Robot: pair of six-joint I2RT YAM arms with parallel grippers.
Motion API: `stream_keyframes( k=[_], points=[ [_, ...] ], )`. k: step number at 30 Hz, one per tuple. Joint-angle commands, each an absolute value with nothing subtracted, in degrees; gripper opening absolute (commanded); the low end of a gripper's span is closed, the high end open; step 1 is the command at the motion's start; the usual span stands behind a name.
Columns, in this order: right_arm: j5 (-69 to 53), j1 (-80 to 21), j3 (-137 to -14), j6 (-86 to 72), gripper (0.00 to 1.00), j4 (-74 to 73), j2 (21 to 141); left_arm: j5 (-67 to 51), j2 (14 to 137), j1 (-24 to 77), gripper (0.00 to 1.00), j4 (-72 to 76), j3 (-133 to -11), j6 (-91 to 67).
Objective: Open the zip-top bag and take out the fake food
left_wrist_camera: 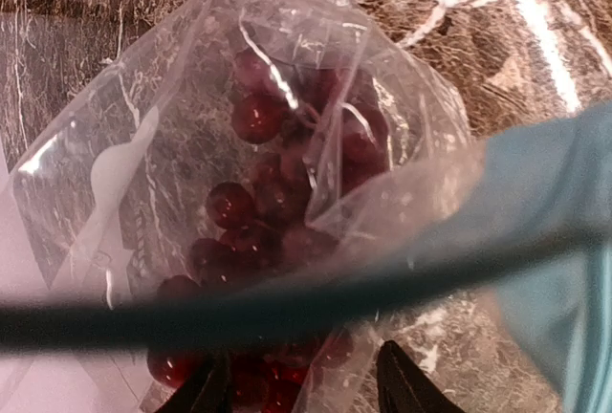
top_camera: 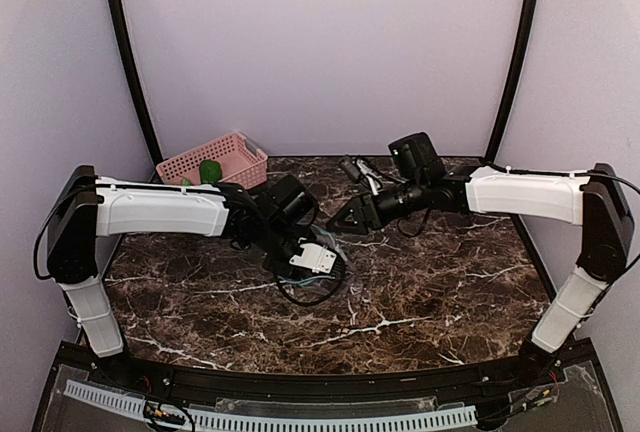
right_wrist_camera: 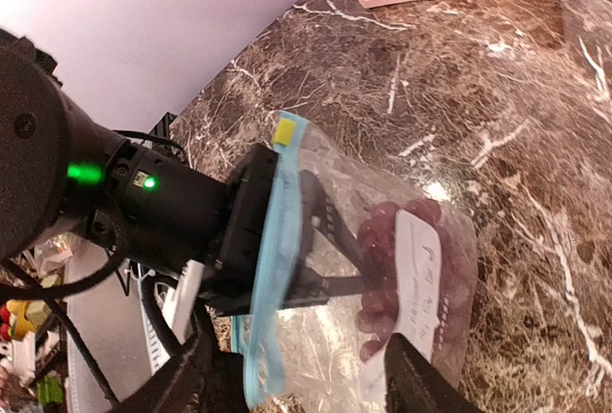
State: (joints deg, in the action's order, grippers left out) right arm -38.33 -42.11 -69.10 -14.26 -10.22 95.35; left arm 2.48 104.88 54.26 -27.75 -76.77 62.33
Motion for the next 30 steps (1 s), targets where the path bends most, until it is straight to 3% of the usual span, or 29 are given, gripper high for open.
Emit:
stream_keyframes(
  k=[1, 5, 16, 19, 23, 30],
  points=[
    [-40.97, -38.89, -66.49, -15.99, 0.67, -6.01, 91.28, -2.39, 98.69, 52.97, 0.50, -27.19, -73.27, 58.97],
    [-41.29, -37.02, -64.94, -17.05, 0.69, -4.55, 91.98, -3.01, 98.32, 51.78, 0.50, -25.73, -72.39, 53.91],
    [-40.99, -36.83, -63.98, -18.81, 0.54, -1.33, 100.63, -0.76, 97.04, 49.90, 0.50, -10.31, -68.41, 39.32],
    [-42.12, -36.83, -64.35, -20.07, 0.52, 0.53, 103.96, 0.85, 97.43, 49.71, 0.55, -9.01, -67.83, 36.56],
    [-44.67, -36.88, -65.06, -22.45, 0.58, 4.85, 107.90, 2.35, 97.55, 49.40, 0.63, -7.83, -65.74, 34.49],
    [-47.94, -37.75, -67.59, -24.79, 0.61, 8.20, 112.71, 5.05, 98.31, 48.94, 0.67, -4.88, -62.82, 32.66]
  ],
)
